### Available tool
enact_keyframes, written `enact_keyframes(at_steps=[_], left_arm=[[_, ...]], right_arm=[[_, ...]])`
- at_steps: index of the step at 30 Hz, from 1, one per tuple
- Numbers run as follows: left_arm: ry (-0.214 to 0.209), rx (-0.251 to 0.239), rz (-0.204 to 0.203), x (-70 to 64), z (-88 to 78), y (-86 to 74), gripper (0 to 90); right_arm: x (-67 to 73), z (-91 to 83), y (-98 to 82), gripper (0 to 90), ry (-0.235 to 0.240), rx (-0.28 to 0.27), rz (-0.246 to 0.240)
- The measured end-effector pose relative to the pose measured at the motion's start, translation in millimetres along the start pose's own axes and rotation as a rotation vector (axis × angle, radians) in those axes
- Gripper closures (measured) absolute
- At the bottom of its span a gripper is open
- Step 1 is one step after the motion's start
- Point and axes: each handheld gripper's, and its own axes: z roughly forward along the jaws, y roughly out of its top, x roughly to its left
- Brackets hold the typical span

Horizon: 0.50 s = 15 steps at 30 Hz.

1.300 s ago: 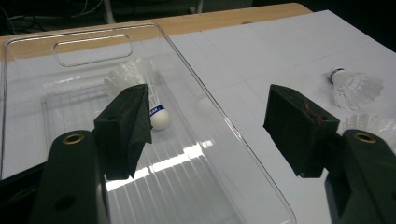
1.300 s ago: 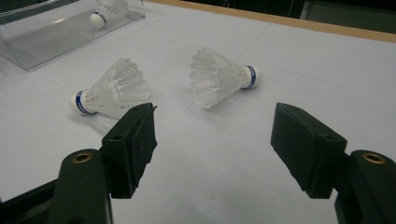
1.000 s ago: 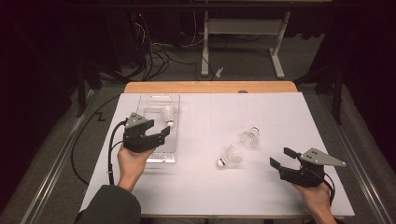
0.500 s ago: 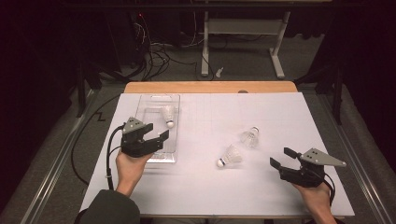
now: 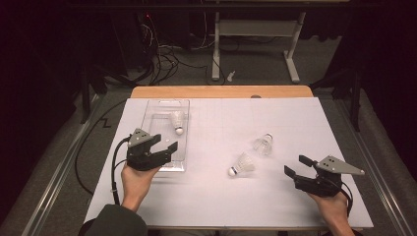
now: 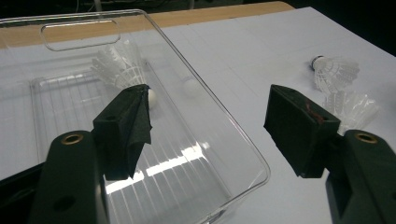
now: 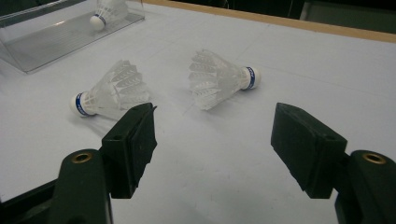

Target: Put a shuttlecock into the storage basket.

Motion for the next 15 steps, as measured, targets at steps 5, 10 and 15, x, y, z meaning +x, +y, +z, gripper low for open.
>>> enact_keyframes(at_steps=[5,10,15], left_arm=[[-0.003,-0.001,-0.001,-0.5,-0.4,-4.0,31.8],[-0.009,0.003,0.003,-1.9,-0.3,-7.3,31.6],[-0.013,0.0,0.01,-3.9,-0.1,-8.7,31.3]], right_arm=[[-0.4,0.9,0.4,31.0,0.003,-0.003,-0.005],[-1.1,0.4,0.2,31.0,0.001,-0.004,-0.001],[-1.1,-0.1,0.0,31.0,-0.003,-0.003,0.001]])
